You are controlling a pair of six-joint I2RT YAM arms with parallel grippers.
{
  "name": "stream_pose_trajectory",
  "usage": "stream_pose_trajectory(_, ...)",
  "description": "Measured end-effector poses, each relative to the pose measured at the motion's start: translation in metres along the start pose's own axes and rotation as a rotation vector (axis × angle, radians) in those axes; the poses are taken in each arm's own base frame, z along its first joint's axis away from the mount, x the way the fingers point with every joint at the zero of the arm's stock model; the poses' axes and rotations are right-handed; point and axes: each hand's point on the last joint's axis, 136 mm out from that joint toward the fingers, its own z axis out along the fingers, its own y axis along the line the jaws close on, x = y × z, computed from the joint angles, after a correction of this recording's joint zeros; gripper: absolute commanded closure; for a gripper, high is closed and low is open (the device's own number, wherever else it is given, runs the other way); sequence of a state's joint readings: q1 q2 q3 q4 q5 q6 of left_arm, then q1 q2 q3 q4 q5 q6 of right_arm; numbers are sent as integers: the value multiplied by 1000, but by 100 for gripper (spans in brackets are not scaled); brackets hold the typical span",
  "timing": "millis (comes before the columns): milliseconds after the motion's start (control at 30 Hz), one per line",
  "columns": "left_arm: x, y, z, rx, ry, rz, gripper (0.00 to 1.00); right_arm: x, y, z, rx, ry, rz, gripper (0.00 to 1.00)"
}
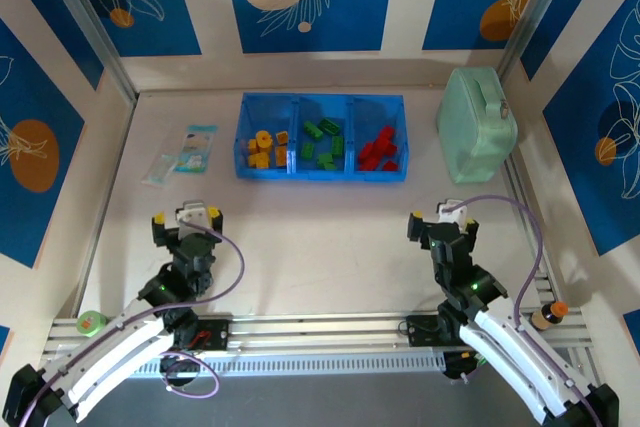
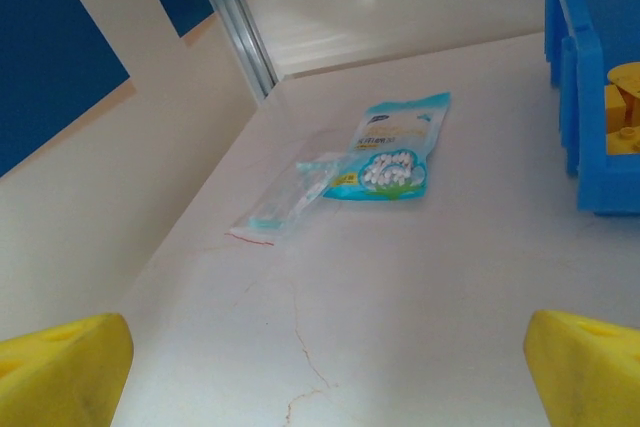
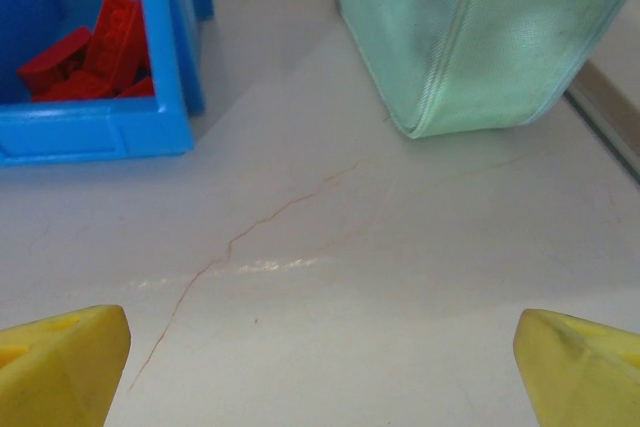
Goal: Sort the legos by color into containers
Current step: Reset both arms
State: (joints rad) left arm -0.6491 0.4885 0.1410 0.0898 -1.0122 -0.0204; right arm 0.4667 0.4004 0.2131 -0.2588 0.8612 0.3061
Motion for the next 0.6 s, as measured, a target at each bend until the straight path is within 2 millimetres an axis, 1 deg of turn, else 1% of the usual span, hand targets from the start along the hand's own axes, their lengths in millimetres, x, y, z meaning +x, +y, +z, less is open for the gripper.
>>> stream_pose_trajectory(133,3,2,3,-19,-5,-12,0,-4,-5,8,17,-44,44,1)
stream_pose_trajectory(367,7,11,10,-60,-1,-33,0,4,-17,35,61,-10,85,1)
stream_pose_trajectory(467,6,13,13,-64,-9,-49,0,8,-15,45,59,13,85,1)
stream_pose_trajectory(600,6,16,17,-73,-10,-66,0,6,-10,53,46,11,84,1)
